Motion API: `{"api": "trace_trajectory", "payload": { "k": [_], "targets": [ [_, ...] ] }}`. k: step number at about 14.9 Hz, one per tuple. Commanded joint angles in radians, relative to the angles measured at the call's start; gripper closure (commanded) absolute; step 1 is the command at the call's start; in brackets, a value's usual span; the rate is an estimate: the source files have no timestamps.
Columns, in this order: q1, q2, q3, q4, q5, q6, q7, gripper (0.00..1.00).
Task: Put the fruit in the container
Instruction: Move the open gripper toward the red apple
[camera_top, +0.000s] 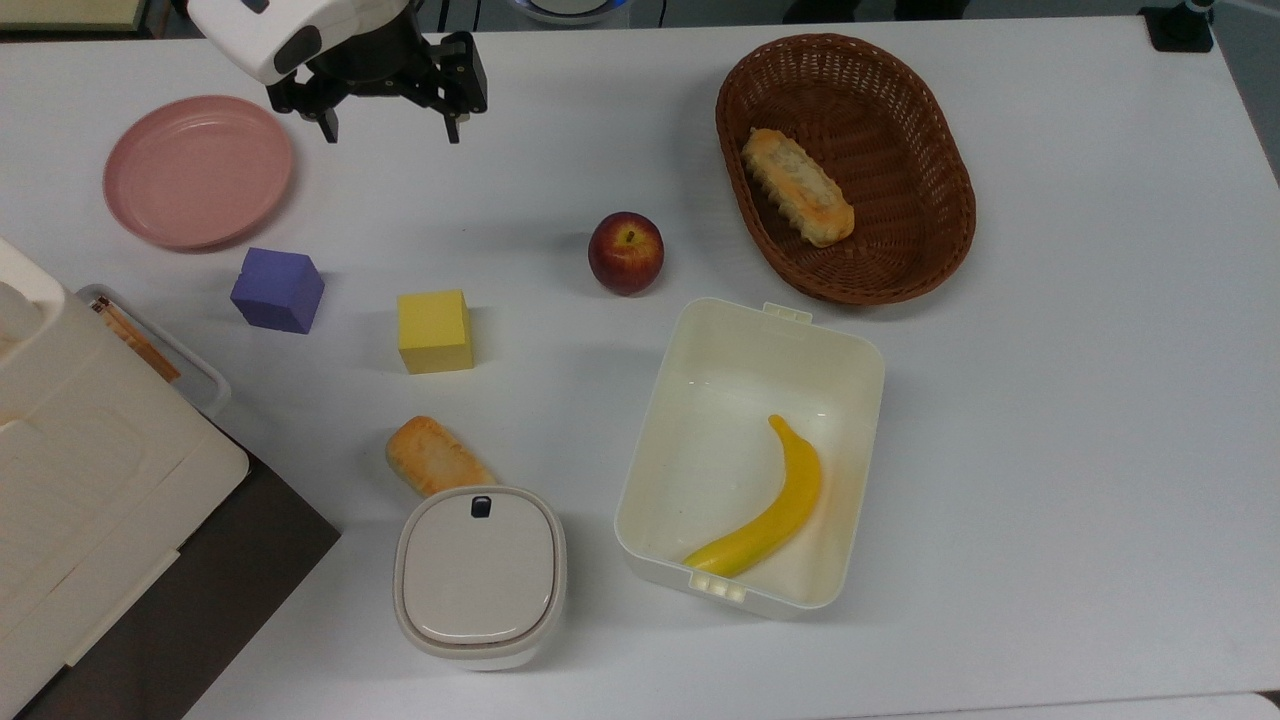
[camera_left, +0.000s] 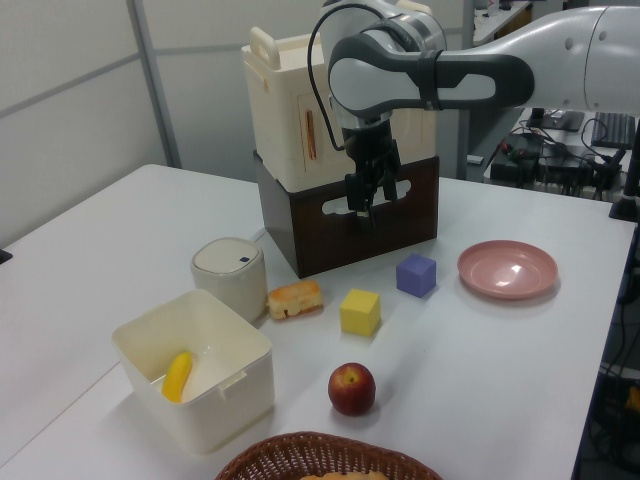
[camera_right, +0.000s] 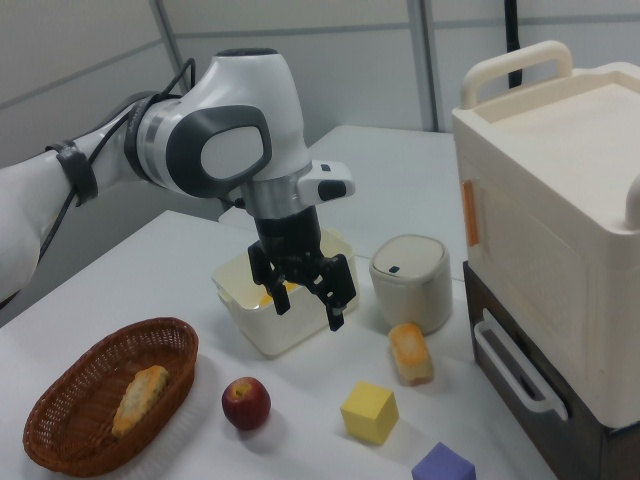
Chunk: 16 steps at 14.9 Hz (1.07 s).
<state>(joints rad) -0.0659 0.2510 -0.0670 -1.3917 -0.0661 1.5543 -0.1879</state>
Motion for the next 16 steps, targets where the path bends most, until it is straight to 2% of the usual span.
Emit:
{"api": "trace_trajectory", "payload": {
  "k": [1,6,8,10,16],
  "targets": [
    [0.008,-0.019,0.016,-0.013,-0.006,0.007,-0.011,0.0],
    [0.04,-0.013,0.018,-0.024,-0.009,0.003,-0.016,0.0],
    [0.058,-0.01,0.018,-0.049,-0.012,0.001,-0.019,0.0],
    [0.107,0.008,0.018,-0.082,-0.021,-0.013,-0.039,0.0],
    [0.167,0.049,0.018,-0.139,-0.02,-0.074,-0.041,0.0]
  ]
}}
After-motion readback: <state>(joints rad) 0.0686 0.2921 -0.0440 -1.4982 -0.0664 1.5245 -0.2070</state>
